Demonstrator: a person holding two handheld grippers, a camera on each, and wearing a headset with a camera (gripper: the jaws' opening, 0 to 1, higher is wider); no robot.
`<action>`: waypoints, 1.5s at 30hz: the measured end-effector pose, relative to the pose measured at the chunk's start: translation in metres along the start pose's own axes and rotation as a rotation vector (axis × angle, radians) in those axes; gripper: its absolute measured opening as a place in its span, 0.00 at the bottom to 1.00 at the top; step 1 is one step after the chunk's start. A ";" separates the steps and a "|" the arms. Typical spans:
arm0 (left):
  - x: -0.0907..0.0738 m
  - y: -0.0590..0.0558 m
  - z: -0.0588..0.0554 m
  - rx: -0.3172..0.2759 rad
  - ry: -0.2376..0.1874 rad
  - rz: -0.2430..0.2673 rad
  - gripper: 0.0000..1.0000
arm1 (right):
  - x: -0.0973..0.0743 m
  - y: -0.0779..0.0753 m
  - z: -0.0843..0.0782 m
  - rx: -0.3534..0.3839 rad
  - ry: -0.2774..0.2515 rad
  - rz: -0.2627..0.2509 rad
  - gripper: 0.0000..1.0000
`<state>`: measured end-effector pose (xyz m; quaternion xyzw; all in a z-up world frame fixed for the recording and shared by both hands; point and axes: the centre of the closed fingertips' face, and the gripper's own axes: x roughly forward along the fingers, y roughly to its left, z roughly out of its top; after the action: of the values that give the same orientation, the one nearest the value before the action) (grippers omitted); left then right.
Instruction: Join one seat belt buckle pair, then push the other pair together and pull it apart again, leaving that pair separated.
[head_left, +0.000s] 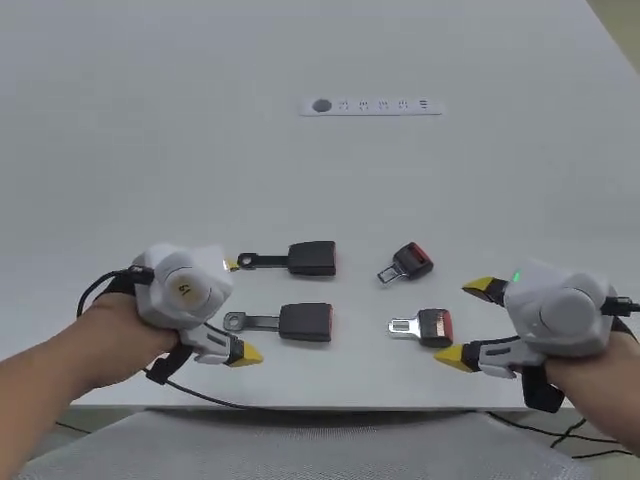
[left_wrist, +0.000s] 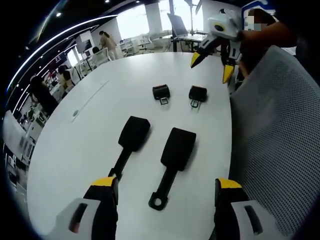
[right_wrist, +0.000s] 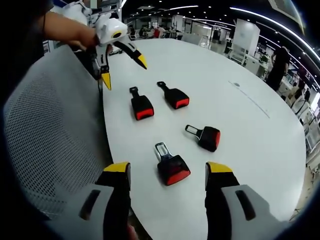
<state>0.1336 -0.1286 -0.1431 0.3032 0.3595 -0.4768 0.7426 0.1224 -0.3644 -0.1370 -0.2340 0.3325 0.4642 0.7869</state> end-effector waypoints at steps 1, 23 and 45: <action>0.003 0.000 0.001 0.011 0.005 -0.010 0.79 | 0.002 -0.001 -0.001 -0.006 0.002 0.002 0.58; 0.053 -0.007 0.007 0.151 0.043 -0.133 0.58 | 0.029 -0.008 -0.026 -0.222 0.140 0.084 0.38; 0.075 -0.019 0.007 0.215 0.098 -0.242 0.41 | 0.051 -0.008 -0.040 -0.317 0.214 0.219 0.31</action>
<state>0.1395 -0.1781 -0.2030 0.3583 0.3762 -0.5831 0.6246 0.1352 -0.3656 -0.2009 -0.3654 0.3603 0.5659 0.6453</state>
